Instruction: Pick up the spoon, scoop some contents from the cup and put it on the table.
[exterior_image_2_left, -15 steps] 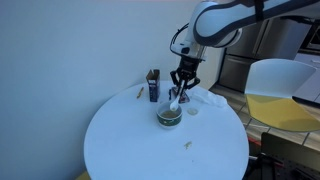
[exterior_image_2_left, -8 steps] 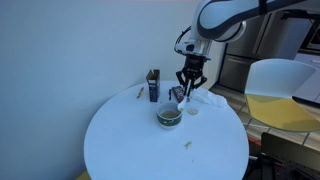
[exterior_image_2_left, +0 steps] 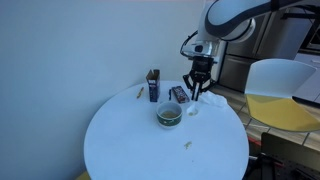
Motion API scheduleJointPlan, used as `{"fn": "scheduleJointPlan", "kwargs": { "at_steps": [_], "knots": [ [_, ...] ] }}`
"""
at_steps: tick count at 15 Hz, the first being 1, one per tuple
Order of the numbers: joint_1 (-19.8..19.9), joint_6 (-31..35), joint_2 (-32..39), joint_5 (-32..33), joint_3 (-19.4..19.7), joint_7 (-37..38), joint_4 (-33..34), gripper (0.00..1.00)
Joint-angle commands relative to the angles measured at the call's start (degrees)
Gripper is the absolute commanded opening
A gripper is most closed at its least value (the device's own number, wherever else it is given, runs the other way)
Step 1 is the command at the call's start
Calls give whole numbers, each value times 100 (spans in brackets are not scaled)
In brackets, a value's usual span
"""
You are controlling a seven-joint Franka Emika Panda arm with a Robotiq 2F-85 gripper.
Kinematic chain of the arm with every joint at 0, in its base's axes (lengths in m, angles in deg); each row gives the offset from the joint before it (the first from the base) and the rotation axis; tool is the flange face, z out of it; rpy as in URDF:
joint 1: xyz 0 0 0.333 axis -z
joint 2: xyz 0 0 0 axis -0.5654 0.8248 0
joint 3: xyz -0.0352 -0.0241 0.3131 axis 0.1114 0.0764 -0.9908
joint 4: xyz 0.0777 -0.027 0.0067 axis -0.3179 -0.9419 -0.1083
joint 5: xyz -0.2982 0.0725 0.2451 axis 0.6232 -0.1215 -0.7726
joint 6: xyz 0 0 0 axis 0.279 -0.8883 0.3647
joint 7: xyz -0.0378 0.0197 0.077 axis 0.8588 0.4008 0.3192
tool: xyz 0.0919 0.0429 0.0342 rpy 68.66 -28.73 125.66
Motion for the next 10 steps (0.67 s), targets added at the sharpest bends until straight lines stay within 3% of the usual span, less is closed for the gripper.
{"fn": "scheduleJointPlan", "kwargs": {
  "at_steps": [1,10],
  "knots": [
    [-17,78,-576,-270,125,-331,-758,3],
    [-59,521,-1104,-537,411,-577,-2095,3]
  ]
}}
